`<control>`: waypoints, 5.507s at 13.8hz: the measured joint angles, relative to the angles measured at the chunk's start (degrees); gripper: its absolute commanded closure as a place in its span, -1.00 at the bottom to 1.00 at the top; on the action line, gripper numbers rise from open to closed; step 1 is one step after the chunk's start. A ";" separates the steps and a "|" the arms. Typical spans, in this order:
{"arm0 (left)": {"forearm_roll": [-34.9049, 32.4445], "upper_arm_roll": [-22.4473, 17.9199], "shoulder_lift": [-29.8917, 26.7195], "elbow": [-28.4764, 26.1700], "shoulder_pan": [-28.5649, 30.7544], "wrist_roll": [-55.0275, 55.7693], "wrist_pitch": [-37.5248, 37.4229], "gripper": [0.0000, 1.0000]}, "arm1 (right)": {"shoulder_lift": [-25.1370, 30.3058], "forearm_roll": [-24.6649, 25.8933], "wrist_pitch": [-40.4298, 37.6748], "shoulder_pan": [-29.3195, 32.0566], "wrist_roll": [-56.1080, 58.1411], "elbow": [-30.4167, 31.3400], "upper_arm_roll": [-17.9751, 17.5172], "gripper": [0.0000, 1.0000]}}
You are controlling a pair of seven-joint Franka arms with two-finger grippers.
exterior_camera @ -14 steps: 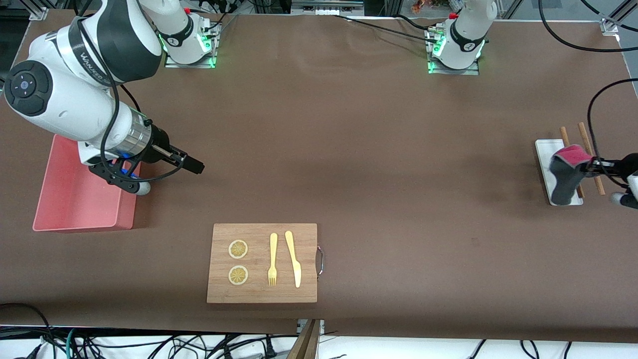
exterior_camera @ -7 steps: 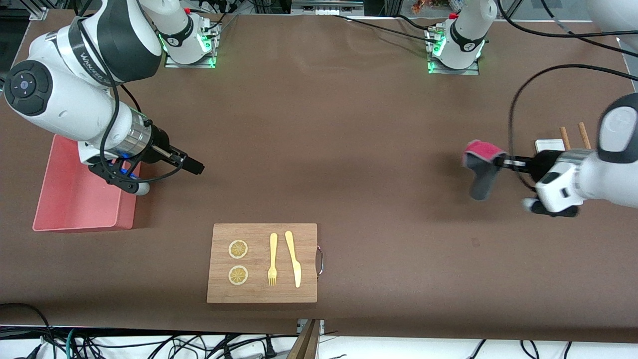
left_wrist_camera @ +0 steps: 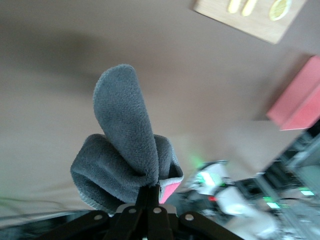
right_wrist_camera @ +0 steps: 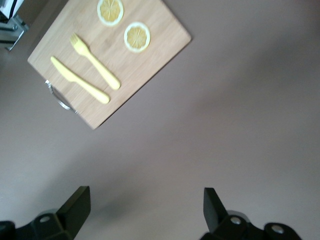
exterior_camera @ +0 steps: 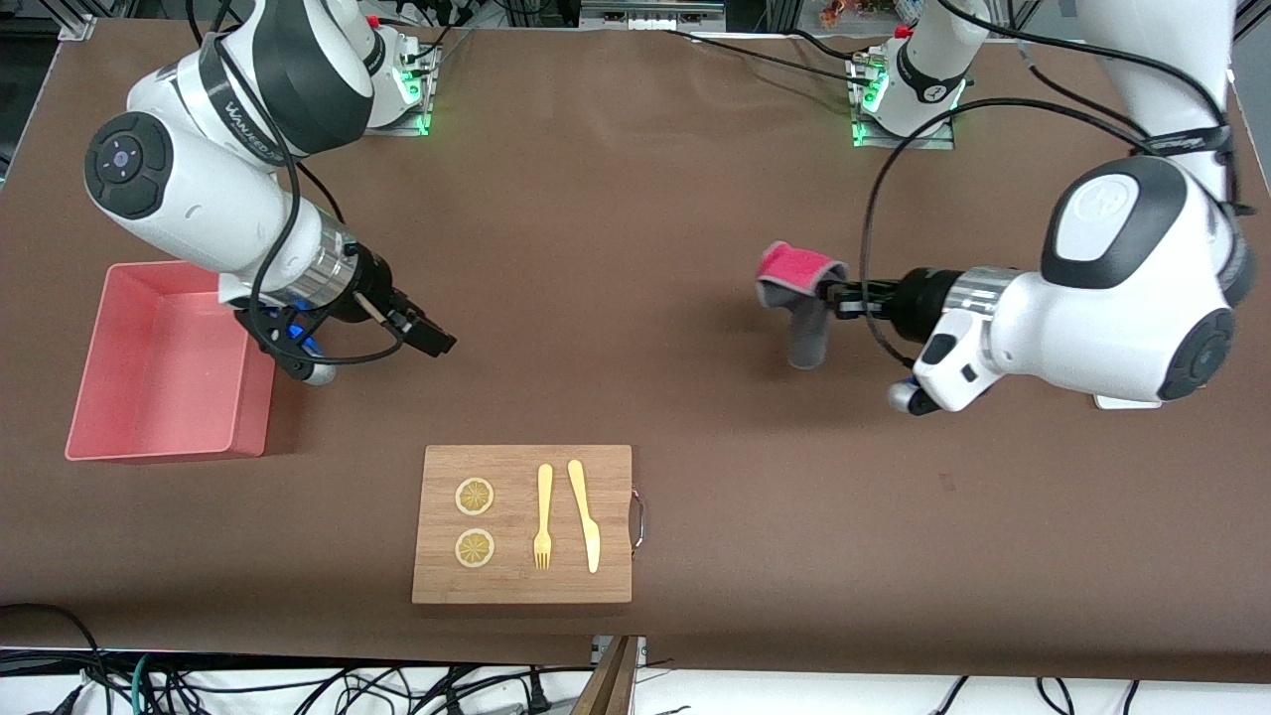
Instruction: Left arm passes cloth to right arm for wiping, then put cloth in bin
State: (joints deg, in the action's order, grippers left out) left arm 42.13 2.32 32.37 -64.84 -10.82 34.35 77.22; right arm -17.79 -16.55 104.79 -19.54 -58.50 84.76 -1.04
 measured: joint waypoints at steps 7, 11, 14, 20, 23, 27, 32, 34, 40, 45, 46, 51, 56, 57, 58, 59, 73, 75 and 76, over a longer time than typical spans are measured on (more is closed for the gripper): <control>10.31 0.04 1.42 0.38 -11.03 19.95 14.30 1.00 | -0.73 -5.57 1.08 -0.91 -12.18 0.00 0.03 -1.00; 12.24 0.05 1.96 0.39 -15.53 26.34 21.39 1.00 | -1.88 -9.14 3.95 -3.34 -19.13 0.00 -0.05 -1.00; 13.11 0.04 2.28 0.40 -19.68 31.93 28.79 1.00 | -2.78 -9.66 4.29 -4.61 -22.85 0.00 -0.06 -1.00; 13.12 -0.39 2.48 0.46 -21.19 35.71 31.86 1.00 | -3.57 -9.83 4.19 -6.81 -25.05 0.00 -0.11 -0.48; 13.12 -0.56 2.48 0.48 -21.17 36.03 31.86 1.00 | -3.80 -10.11 4.15 -6.98 -25.06 0.01 -0.11 1.00; 13.12 -0.68 2.49 0.48 -21.08 36.11 31.86 1.00 | -3.98 -12.17 4.13 -6.99 -25.07 0.01 -0.13 1.00; 13.12 -0.69 2.50 0.48 -21.04 36.13 31.86 0.70 | -4.01 -12.22 4.13 -6.93 -25.07 0.01 -0.13 1.00; 13.12 -0.70 2.51 0.48 -20.98 36.15 31.86 0.10 | -4.01 -12.22 4.15 -6.86 -25.07 0.01 -0.12 1.00; 12.79 -1.29 2.55 0.58 -17.24 35.91 31.40 -1.00 | -4.01 -12.22 4.15 -6.81 -24.93 -0.02 0.03 1.00; 2.85 -1.51 1.98 1.01 -13.89 35.85 21.23 -1.00 | -4.00 -10.82 -0.42 -6.73 -15.57 -0.06 0.34 1.00; 1.25 -1.59 1.77 1.03 -12.79 35.84 19.31 -1.00 | -4.00 -9.48 -2.00 -6.73 -12.93 -0.06 0.37 1.00; -2.20 -1.87 1.59 0.81 -5.72 27.62 12.03 -1.00 | -5.17 -1.65 -5.21 -7.38 -1.27 0.82 0.03 1.00; -13.56 -1.85 -1.43 -3.49 -4.40 15.61 10.58 -1.00 | -11.69 2.36 -4.58 -9.54 1.61 1.13 -0.08 1.00; -17.37 -1.85 -2.84 -4.93 -4.09 12.03 9.75 -1.00 | -13.04 2.81 -3.74 -9.67 1.77 1.15 -0.08 1.00; -20.87 -1.89 -4.93 -7.00 -3.62 8.42 9.13 -1.00 | -14.40 3.04 -2.58 -9.87 2.04 1.16 -0.09 1.00; -23.39 -1.92 -8.06 -10.04 -2.67 4.94 8.73 -1.00 | -15.80 3.19 -1.12 -10.22 2.20 1.15 -0.12 1.00; -44.38 -2.08 -31.07 -31.83 7.90 -30.43 18.89 -1.00 | -26.69 5.68 13.58 -13.72 2.53 1.10 0.60 1.00; -44.38 -1.90 -31.04 -31.32 7.87 -30.36 18.91 -1.00 | -26.74 6.65 13.61 -11.76 4.94 1.00 0.91 1.00; -44.38 -1.89 -31.03 -31.26 7.87 -30.33 18.91 -1.00 | -26.74 6.68 13.55 -10.42 6.99 0.92 1.00 1.00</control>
State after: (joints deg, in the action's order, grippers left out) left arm -2.25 0.43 1.34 -96.10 -2.95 4.02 96.13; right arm -44.53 -9.88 118.34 -29.95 -51.51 85.68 -0.04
